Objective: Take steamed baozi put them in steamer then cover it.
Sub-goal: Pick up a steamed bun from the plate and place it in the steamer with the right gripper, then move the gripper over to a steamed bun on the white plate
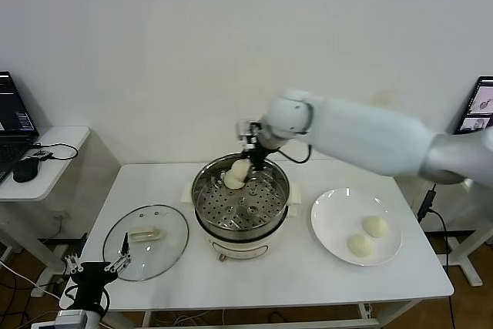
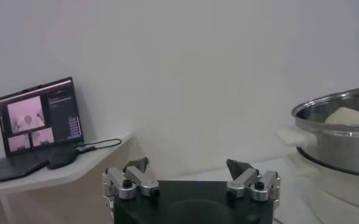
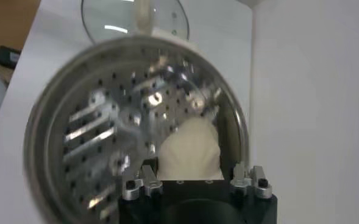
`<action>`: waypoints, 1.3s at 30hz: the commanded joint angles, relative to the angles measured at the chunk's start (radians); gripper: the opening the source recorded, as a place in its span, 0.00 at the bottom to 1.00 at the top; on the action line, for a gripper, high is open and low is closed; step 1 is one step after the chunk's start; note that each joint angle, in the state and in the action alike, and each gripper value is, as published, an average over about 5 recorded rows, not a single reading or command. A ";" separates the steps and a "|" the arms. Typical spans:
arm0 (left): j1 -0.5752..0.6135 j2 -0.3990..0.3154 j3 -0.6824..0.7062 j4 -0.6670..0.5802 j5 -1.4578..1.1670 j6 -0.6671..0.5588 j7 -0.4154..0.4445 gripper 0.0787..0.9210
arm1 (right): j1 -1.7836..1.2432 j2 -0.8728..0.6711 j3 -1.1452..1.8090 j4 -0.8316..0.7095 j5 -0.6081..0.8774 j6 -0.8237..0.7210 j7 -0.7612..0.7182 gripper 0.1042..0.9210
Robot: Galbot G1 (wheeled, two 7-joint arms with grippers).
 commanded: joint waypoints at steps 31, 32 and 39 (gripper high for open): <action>-0.018 0.012 0.003 0.027 -0.005 -0.004 0.000 0.88 | 0.199 -0.202 -0.046 0.114 -0.111 0.124 -0.282 0.88; -0.019 0.012 0.003 0.027 -0.006 -0.004 0.000 0.88 | 0.216 -0.252 -0.055 0.146 -0.127 0.148 -0.303 0.88; -0.016 0.021 0.004 0.022 -0.006 -0.003 0.001 0.88 | 0.212 -0.581 -0.072 0.340 -0.270 0.269 -0.378 0.88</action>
